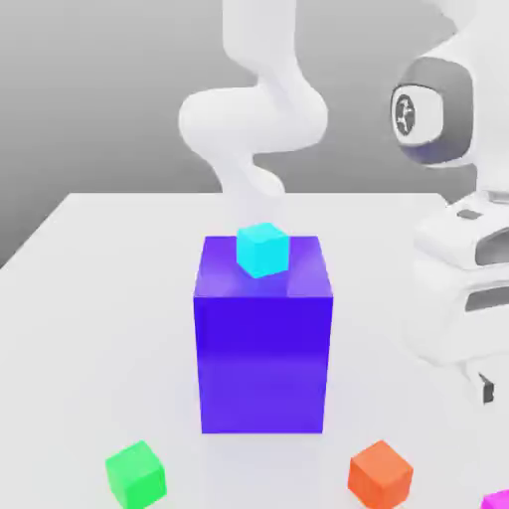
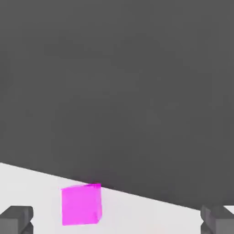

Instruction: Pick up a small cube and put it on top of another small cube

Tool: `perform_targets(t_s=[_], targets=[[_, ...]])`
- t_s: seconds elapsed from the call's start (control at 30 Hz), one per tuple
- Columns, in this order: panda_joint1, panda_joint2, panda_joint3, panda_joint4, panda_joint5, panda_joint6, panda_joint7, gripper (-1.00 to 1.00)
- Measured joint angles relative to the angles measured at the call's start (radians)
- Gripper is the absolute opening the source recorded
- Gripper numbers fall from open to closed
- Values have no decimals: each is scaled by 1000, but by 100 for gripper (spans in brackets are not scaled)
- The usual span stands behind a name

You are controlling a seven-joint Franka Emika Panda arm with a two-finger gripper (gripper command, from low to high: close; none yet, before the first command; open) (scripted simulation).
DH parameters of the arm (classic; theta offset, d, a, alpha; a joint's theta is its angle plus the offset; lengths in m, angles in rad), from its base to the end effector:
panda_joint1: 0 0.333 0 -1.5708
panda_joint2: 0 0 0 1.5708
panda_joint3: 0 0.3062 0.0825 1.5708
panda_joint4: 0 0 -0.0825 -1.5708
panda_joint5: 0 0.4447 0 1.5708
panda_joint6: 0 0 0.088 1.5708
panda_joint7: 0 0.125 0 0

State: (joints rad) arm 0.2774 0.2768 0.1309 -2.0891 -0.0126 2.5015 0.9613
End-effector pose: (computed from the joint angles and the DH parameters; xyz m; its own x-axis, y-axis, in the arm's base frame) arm 0.5851 0.2535 0.2348 0.8488 -0.5256 0.0568 -0.5159 -0.8470 -0.1282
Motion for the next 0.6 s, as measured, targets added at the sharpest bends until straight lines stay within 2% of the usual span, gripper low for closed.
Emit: perform_targets(t_s=[0.17, 0.3, 0.33, 0.6], targets=[[75, 180, -12, 36, -67, 33, 70, 0], [108, 324, -33, 69, -97, 117, 96, 0], [111, 354, -38, 76, -101, 138, 100, -100], [110, 335, -34, 71, -98, 124, 97, -100]])
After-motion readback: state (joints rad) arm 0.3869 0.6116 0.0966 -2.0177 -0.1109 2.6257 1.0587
